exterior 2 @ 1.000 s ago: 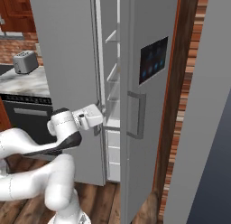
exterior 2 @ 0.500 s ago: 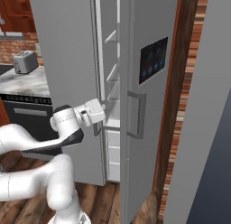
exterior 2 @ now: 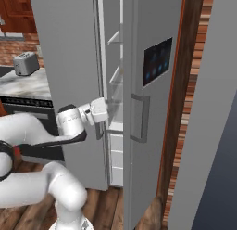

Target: Retrieve the steak from the fridge and place it on the saucepan with marinade on the stove.

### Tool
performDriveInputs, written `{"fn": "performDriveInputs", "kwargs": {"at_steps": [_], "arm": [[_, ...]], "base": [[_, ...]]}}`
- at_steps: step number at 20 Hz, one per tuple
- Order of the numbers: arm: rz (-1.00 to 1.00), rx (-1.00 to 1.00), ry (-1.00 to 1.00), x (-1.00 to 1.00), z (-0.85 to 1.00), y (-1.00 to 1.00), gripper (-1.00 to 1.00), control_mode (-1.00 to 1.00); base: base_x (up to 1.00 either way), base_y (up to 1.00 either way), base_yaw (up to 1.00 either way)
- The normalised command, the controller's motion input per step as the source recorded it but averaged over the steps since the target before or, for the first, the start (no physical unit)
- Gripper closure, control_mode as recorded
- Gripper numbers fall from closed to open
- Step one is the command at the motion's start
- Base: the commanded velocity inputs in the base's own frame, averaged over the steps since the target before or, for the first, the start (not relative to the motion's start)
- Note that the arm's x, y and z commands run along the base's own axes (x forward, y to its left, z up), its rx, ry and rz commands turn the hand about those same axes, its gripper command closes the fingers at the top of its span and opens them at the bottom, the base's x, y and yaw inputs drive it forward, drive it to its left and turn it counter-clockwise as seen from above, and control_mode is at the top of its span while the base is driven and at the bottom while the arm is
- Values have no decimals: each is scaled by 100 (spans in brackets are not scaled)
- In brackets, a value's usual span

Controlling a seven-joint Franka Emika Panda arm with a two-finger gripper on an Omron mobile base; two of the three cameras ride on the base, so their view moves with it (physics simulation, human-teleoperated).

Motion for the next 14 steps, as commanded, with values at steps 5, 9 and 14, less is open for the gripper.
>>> {"fn": "performDriveInputs", "kwargs": {"at_steps": [5,9,14], "arm": [[-11,3,0,57,0,4,-100,-100],[-19,0,-1,32,0,18,-100,-100],[-25,0,-2,0,0,2,-100,-100]], "base": [[0,0,0],[0,0,0],[0,0,0]]}}
